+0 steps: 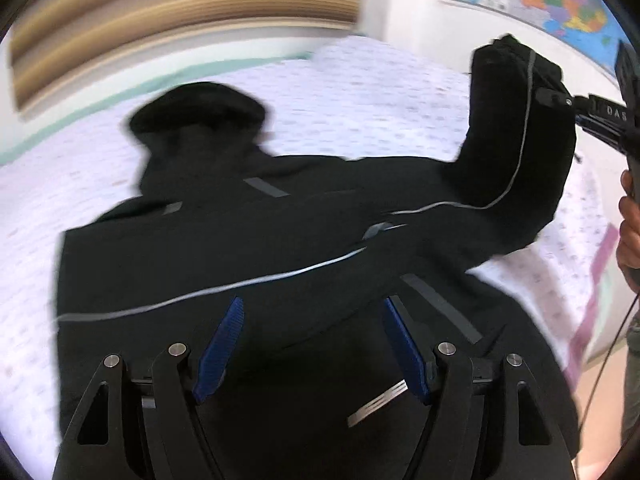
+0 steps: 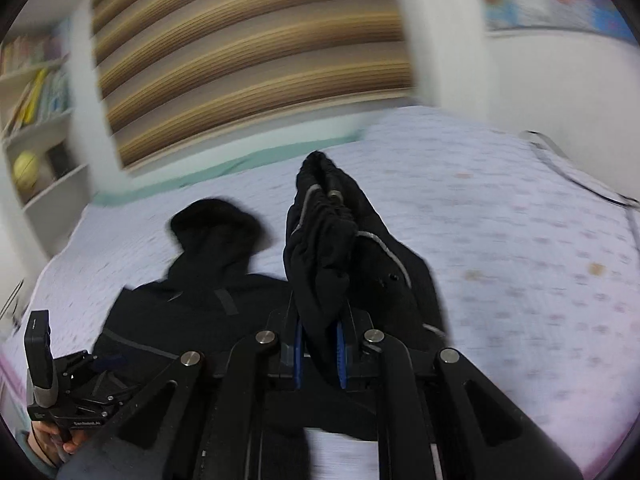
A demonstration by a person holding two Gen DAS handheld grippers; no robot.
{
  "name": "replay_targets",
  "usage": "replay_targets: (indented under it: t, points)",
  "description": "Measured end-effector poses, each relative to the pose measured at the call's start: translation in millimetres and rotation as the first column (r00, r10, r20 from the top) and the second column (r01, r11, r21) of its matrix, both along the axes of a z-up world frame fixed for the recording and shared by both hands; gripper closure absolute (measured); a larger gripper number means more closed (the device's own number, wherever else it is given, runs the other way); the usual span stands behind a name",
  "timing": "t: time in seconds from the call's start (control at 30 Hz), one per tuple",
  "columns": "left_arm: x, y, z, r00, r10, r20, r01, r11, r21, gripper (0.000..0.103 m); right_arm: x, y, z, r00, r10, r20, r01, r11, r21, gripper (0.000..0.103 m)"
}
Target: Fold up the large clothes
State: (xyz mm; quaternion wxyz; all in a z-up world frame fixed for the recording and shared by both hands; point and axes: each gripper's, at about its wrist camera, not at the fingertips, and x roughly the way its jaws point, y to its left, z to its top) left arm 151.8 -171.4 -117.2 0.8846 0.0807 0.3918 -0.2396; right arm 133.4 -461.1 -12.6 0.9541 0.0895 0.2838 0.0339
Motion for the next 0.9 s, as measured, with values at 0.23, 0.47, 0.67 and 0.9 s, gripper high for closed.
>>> replay_targets:
  t: [0.23, 0.47, 0.67, 0.9]
  points:
    - [-14, 98, -7, 0.997, 0.071, -0.029, -0.073, 0.993, -0.091, 0.030, 46, 149, -36, 0.982, 0.156, -0.106, -0.161, 0.986, -0.046, 0.088]
    - [-14, 157, -21, 0.987, 0.145, -0.073, -0.155, 0.973, -0.170, 0.030, 77, 250, -85, 0.929, 0.297, -0.221, -0.304, 0.953, 0.004, 0.084]
    - [-4, 168, -35, 0.979, 0.162, -0.121, -0.184, 0.962, -0.202, 0.030, 99, 305, -140, 0.889, 0.333, -0.314, -0.348, 0.937, 0.009, 0.083]
    - [9, 171, -43, 0.972, 0.159, -0.175, -0.194, 0.960, -0.203, 0.030, 124, 311, -192, 0.805, 0.403, -0.435, -0.373, 0.914, 0.157, 0.062]
